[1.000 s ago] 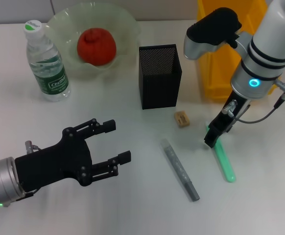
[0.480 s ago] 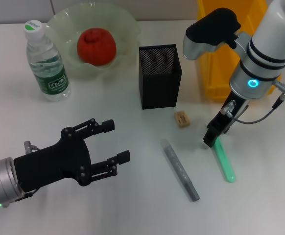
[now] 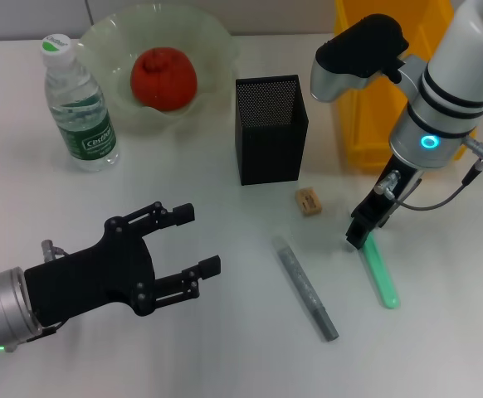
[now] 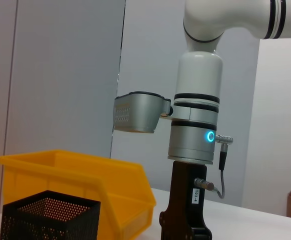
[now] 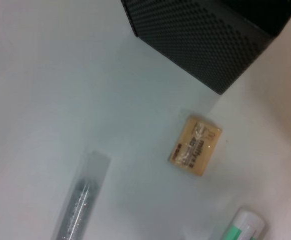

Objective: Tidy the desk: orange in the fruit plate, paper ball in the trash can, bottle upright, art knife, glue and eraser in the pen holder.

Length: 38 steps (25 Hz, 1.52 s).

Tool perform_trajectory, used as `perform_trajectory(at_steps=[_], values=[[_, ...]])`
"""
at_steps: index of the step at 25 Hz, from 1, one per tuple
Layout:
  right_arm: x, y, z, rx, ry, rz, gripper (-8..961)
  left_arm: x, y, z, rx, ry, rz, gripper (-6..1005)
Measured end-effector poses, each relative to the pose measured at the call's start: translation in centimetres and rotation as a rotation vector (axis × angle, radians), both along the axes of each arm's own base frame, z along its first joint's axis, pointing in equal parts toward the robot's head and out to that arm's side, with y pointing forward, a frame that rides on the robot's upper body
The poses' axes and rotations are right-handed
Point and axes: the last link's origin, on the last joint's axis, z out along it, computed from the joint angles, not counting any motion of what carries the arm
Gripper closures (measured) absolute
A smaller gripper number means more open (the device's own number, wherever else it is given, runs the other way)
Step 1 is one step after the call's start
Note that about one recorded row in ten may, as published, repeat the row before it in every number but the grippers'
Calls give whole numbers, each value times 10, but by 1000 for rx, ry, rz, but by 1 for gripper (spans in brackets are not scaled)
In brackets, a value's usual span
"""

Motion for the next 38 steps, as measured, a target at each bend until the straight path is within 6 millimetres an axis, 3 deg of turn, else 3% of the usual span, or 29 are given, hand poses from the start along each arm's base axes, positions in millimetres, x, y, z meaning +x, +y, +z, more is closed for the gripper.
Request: perform_trajectory(at_steps=[29,38], values=[[-1,1,0,-3,2,7,562,0,0,0,1,0,-1,227],[0,0,-1,-17,-10,24,737,0,0,0,1,0,-1,227]])
